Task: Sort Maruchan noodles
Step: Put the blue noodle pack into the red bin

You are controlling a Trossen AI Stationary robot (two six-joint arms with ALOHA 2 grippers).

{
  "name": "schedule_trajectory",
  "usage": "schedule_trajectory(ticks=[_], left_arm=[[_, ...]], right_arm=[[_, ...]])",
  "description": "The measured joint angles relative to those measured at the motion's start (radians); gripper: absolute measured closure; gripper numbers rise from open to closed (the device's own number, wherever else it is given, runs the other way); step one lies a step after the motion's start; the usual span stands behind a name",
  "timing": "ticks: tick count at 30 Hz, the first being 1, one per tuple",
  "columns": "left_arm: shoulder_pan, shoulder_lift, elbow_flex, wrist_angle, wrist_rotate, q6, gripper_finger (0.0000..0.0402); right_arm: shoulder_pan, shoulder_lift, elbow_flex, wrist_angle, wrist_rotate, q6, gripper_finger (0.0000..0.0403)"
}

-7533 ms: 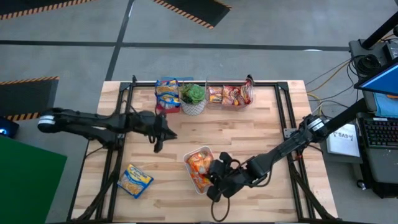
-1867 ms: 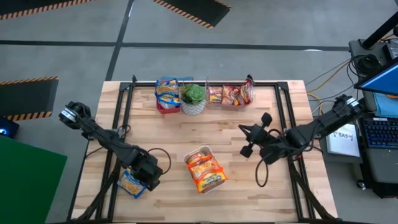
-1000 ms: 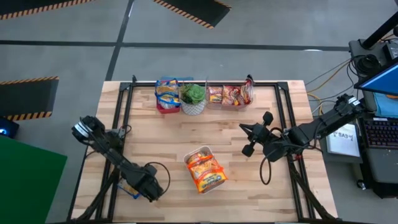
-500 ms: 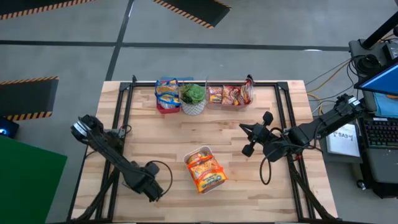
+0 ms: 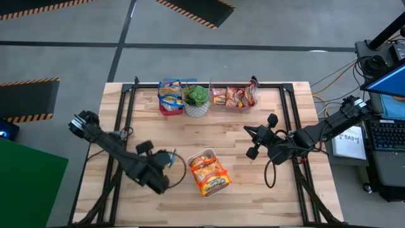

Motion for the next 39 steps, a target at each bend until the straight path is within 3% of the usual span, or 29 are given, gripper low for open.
schedule_trajectory(ticks=[8, 16, 20, 24, 30, 34, 39], left_arm=[[0.201, -0.116, 0.04, -0.012, -0.168, 0.371, 0.0401], [0.502, -0.237, 0.04, 0.053, -0.333, 0.785, 0.0401], [0.674, -0.268, 0.039, 0.129, -0.352, 1.009, 0.0401], [0.848, -0.268, 0.038, 0.176, -0.312, 1.19, 0.0401], [1.067, -0.238, 0.036, 0.263, -0.08, 1.323, 0.0402], [1.147, -0.198, 0.036, 0.288, 0.012, 1.35, 0.0402], [1.185, -0.123, 0.036, 0.29, 0.017, 1.37, 0.0401]], right_arm=[[0.0, 0.0, 0.0, 0.0, 0.001, -0.005, 0.0394], [0.0, 0.0, 0.0, 0.007, 0.002, -0.025, 0.0394], [0.0, 0.0, 0.0, 0.03, 0.002, -0.051, 0.0394], [0.0, -0.001, 0.0, 0.03, 0.002, -0.069, 0.0394], [-0.01, -0.008, 0.003, 0.029, 0.002, -0.105, 0.0394], [-0.019, -0.015, 0.017, 0.031, 0.004, -0.12, 0.0394], [-0.018, -0.017, 0.025, 0.03, 0.002, -0.155, 0.0394]])
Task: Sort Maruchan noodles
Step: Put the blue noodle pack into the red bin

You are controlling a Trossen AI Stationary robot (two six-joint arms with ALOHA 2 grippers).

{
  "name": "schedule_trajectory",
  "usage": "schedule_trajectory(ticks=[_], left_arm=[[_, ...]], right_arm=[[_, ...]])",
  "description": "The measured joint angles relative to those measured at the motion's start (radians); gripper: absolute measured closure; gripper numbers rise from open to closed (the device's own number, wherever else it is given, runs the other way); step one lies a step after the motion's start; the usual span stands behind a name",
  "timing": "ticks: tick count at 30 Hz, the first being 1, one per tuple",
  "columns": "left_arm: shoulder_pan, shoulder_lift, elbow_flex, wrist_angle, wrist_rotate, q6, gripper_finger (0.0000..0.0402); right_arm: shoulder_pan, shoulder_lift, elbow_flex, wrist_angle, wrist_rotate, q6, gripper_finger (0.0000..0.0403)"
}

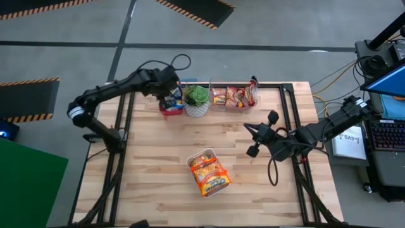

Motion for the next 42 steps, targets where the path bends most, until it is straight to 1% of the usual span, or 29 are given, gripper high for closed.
schedule_trajectory(ticks=[9, 13, 16, 20, 23, 28, 32, 35, 38, 42], left_arm=[[0.002, 0.164, 0.0, 0.072, 0.0, 0.027, 0.0385], [0.002, 0.206, 0.0, 0.129, 0.011, 0.041, 0.0384], [0.003, 0.223, 0.0, 0.133, 0.026, 0.042, 0.0384], [0.003, 0.219, 0.0, 0.128, 0.027, 0.038, 0.0382], [0.003, 0.204, 0.005, 0.109, 0.027, 0.037, 0.0371], [0.003, 0.185, 0.03, 0.037, 0.027, 0.039, 0.0323], [0.003, 0.17, 0.082, -0.091, 0.027, 0.043, 0.0278], [0.003, 0.149, 0.119, -0.148, 0.033, 0.051, 0.0261], [0.003, 0.106, 0.118, -0.106, 0.082, 0.066, 0.0261], [0.004, 0.047, 0.057, 0.025, 0.132, 0.067, 0.0279]], right_arm=[[0.0, -0.004, 0.009, 0.0, 0.0, -0.002, 0.0394], [0.0, -0.004, 0.009, 0.0, 0.0, -0.001, 0.0394], [0.0, -0.004, 0.009, -0.001, 0.0, 0.01, 0.0394], [0.0, -0.004, 0.009, -0.001, -0.001, 0.018, 0.0394], [0.0, -0.003, 0.009, -0.011, -0.001, 0.045, 0.0394], [0.0, -0.003, 0.008, -0.016, -0.005, 0.075, 0.0394], [0.0, -0.003, 0.008, -0.016, -0.009, 0.099, 0.0394], [0.0, -0.003, 0.008, -0.016, -0.009, 0.105, 0.0394], [0.0, -0.003, 0.007, -0.016, -0.009, 0.105, 0.0394], [0.0, -0.002, 0.004, -0.016, -0.009, 0.105, 0.0394]])
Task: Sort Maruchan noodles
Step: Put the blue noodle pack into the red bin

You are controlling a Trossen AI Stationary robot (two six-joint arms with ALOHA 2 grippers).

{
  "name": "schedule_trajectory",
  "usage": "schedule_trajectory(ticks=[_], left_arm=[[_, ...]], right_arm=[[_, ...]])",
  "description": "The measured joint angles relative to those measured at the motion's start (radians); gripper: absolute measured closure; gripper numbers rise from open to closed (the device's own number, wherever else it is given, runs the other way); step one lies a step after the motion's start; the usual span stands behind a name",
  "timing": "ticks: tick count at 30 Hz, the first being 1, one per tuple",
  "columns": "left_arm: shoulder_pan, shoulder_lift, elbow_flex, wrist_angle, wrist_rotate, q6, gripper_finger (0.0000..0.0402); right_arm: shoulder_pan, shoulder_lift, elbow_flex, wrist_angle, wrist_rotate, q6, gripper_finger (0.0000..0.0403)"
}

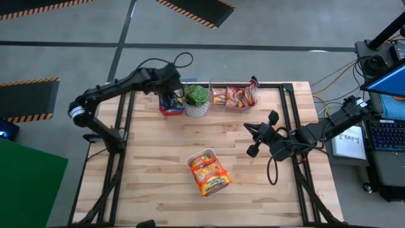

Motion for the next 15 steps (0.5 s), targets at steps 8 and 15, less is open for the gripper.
schedule_trajectory(ticks=[8, 15], left_arm=[[0.001, -0.073, -0.231, 0.272, 0.0, 0.0, 0.0325], [0.005, -0.076, -0.364, 0.413, -0.001, -0.019, 0.035]], right_arm=[[0.0, 0.0, -0.002, 0.0, 0.0, 0.002, 0.0394], [0.0, 0.0, -0.002, 0.001, 0.0, 0.0, 0.0394]])
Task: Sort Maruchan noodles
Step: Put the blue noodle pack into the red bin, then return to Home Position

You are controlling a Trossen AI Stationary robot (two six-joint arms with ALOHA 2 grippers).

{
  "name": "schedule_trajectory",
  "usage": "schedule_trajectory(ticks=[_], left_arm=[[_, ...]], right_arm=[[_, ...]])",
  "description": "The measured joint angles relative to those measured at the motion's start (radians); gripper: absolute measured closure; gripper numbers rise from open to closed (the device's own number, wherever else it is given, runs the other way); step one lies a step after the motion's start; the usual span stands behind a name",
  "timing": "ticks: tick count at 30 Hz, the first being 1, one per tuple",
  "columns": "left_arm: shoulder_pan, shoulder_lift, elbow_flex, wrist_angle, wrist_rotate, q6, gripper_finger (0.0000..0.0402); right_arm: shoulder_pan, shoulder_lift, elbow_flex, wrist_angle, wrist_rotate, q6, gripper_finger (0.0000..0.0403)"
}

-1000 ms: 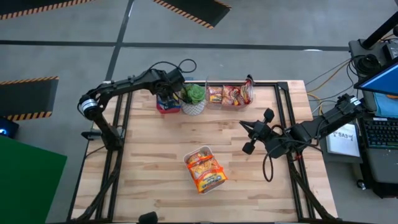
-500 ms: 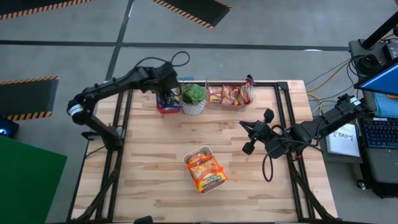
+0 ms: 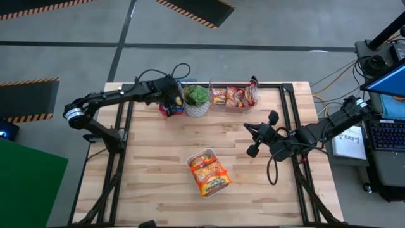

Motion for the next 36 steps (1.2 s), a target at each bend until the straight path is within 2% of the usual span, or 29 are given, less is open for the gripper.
schedule_trajectory(ticks=[5, 10, 16, 19, 22, 24, 29, 33, 36], left_arm=[[0.001, -0.002, -0.018, 0.009, 0.0, -0.026, 0.0355], [0.001, -0.068, 0.033, -0.054, -0.009, -0.038, 0.0355], [-0.014, -0.265, 0.01, -0.061, 0.002, -0.108, 0.0355], [-0.042, -0.383, -0.056, -0.011, 0.074, -0.168, 0.0355], [-0.096, -0.509, -0.163, 0.131, 0.153, -0.197, 0.0355], [-0.136, -0.586, -0.251, 0.246, 0.193, -0.193, 0.0355], [-0.194, -0.758, -0.452, 0.468, 0.226, -0.162, 0.0355], [-0.188, -0.869, -0.57, 0.523, 0.227, -0.157, 0.0356], [-0.182, -0.94, -0.625, 0.534, 0.227, -0.156, 0.0356]], right_arm=[[0.0, 0.0, 0.0, 0.007, 0.0, -0.013, 0.0394], [0.0, 0.0, 0.0, 0.007, 0.0, -0.035, 0.0394], [0.0, -0.001, -0.013, 0.0, -0.001, -0.065, 0.0394], [-0.001, -0.004, -0.031, 0.017, -0.037, -0.099, 0.0394], [-0.015, -0.01, -0.061, 0.118, -0.058, -0.173, 0.0394], [-0.039, -0.019, -0.091, 0.209, -0.116, -0.243, 0.0394], [-0.148, -0.057, -0.202, 0.473, -0.388, -0.407, 0.0394], [-0.255, -0.119, -0.316, 0.613, -0.545, -0.45, 0.0394], [-0.331, -0.189, -0.399, 0.671, -0.6, -0.437, 0.0394]])
